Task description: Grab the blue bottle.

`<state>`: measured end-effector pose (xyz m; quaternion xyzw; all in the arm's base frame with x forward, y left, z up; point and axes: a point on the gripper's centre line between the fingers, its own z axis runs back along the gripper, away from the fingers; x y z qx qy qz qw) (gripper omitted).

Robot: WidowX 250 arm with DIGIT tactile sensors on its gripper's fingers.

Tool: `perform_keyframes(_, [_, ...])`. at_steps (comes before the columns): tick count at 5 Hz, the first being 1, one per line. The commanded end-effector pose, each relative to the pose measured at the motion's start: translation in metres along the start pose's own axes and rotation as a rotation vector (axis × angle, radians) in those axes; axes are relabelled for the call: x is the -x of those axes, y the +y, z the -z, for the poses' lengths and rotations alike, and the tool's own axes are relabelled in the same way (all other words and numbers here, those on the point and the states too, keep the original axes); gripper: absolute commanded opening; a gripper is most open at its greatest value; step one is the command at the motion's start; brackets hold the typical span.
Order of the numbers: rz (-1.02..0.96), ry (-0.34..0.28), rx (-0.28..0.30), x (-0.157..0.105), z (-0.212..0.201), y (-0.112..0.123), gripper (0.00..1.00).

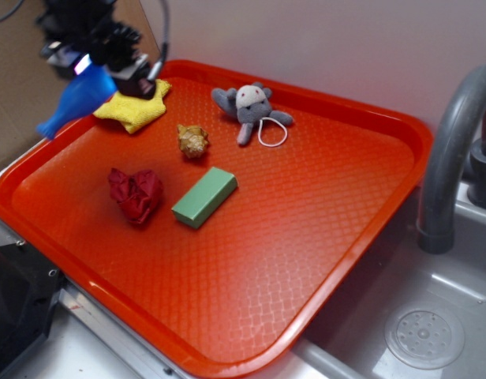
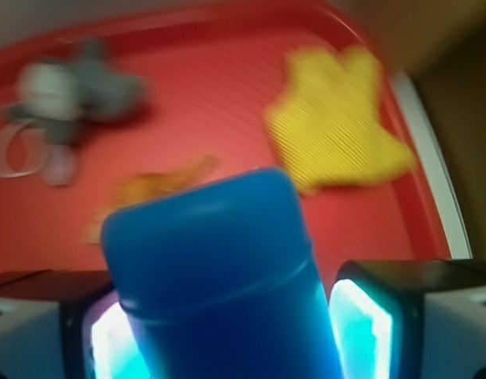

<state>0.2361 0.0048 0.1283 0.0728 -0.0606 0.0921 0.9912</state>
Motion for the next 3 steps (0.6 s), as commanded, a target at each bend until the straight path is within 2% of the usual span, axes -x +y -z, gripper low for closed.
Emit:
perform_keyframes(1, [0.142, -0.155, 0.051, 0.002, -0.086, -0.005, 0.00])
perform_keyframes(2, [0.101, -0.223, 0.109, 0.011, -0.109, 0.005, 0.00])
perform_keyframes(3, [0.137, -0.207, 0.146, 0.016, -0.104, 0.014, 0.00])
